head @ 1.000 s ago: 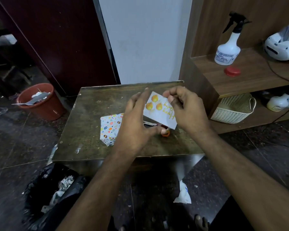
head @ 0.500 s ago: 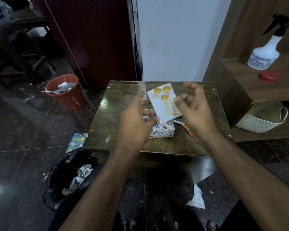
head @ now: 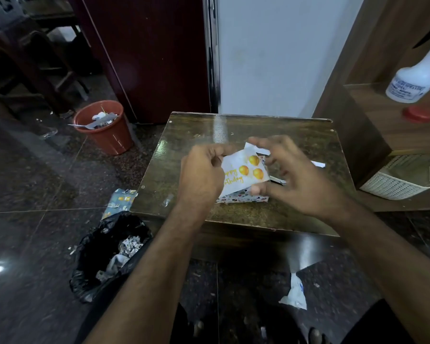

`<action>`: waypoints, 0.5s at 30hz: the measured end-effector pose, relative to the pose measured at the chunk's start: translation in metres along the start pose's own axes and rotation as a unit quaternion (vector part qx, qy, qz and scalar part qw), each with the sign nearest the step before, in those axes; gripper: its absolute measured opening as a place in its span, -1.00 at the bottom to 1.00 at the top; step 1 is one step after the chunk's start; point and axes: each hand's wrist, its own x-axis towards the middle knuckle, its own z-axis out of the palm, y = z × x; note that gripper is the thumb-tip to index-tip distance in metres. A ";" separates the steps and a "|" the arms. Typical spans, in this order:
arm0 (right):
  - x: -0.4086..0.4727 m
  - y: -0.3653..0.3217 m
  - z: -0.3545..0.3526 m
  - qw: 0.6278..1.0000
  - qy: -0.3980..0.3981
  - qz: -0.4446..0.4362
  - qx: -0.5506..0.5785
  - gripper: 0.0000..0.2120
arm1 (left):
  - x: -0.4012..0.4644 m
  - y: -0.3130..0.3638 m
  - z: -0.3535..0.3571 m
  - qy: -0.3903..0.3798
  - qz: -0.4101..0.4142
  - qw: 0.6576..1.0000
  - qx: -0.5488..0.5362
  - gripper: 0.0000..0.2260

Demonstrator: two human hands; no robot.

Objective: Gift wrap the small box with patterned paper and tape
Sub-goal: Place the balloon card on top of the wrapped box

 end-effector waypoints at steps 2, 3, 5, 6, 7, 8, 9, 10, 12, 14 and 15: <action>-0.002 0.000 0.002 0.992 -0.059 -0.035 -0.107 -0.09 | 0.001 -0.001 0.000 -0.019 0.006 1.000 0.011 -0.59; -0.003 -0.002 0.004 0.988 -0.074 -0.038 -0.130 -0.06 | 0.000 -0.001 0.000 -0.032 0.009 0.999 0.019 -0.62; -0.003 -0.005 0.006 0.988 -0.080 -0.022 -0.130 -0.05 | -0.001 -0.001 0.001 -0.046 0.010 0.998 0.031 -0.65; -0.003 -0.006 0.005 0.989 -0.073 -0.012 -0.124 -0.06 | -0.002 0.000 0.002 -0.045 0.010 0.998 0.034 -0.65; -0.003 -0.007 0.004 0.990 -0.067 -0.004 -0.120 -0.05 | -0.003 0.001 0.001 -0.039 0.010 0.999 0.034 -0.65; -0.003 -0.009 0.003 0.991 -0.067 0.002 -0.118 -0.03 | -0.004 0.002 0.000 -0.032 0.009 0.999 0.032 -0.68; -0.003 -0.011 0.003 0.990 -0.070 0.006 -0.121 -0.02 | -0.005 0.003 -0.001 -0.026 0.013 0.999 0.029 -0.73; -0.002 -0.012 0.003 0.988 -0.073 0.007 -0.133 -0.01 | -0.006 0.003 -0.002 -0.020 0.020 0.999 0.027 -0.78; 0.000 -0.011 0.006 0.986 -0.054 0.003 -0.160 -0.04 | -0.007 0.002 -0.006 -0.008 0.036 0.999 0.036 -0.85; 0.003 -0.008 0.007 0.987 -0.018 0.006 -0.160 -0.07 | -0.007 -0.003 -0.010 0.004 0.049 0.997 0.056 -0.77; 0.004 -0.007 0.008 0.987 -0.009 0.011 -0.159 -0.08 | -0.007 -0.005 -0.013 0.000 0.053 0.997 0.064 -0.72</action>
